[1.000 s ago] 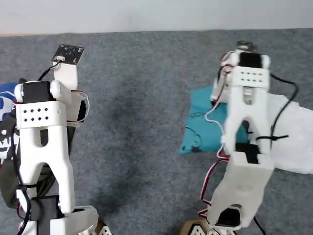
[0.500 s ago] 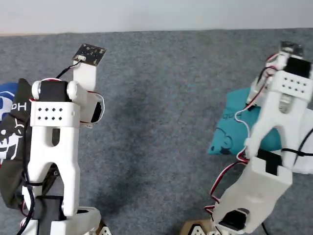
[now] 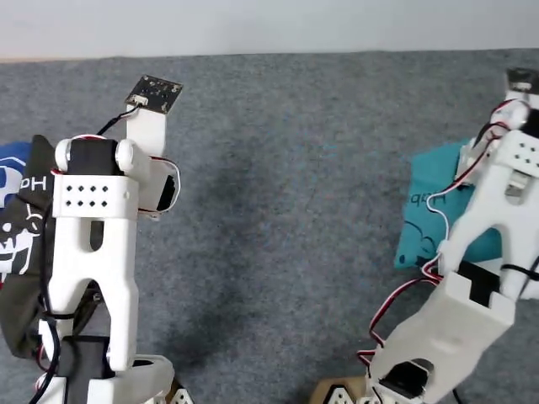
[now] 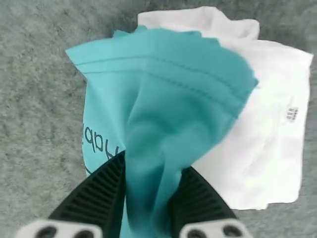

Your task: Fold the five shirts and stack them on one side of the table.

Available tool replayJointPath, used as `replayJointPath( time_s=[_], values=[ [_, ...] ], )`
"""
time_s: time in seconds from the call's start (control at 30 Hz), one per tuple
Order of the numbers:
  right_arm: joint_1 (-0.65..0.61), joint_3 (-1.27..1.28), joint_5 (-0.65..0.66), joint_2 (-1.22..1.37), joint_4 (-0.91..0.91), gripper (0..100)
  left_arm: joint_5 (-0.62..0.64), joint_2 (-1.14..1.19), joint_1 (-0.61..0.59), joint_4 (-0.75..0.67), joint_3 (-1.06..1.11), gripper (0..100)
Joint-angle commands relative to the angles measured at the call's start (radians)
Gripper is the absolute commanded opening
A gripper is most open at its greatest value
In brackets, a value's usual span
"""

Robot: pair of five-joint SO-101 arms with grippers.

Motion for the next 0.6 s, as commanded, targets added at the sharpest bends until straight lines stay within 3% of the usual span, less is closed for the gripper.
replayJointPath(
  time_s=[0.0,0.37,0.57],
  values=[
    [0.033,-0.041,0.028,-0.094,-0.016,0.8,-0.008,-0.038,0.009,0.023,-0.004,1],
    [0.243,-0.04,0.123,0.111,-0.165,0.8,-0.008,-0.038,0.009,0.023,-0.002,1],
    [0.291,-0.04,0.192,0.229,-0.231,0.9,-0.006,-0.038,0.009,0.023,-0.002,1]
  ],
)
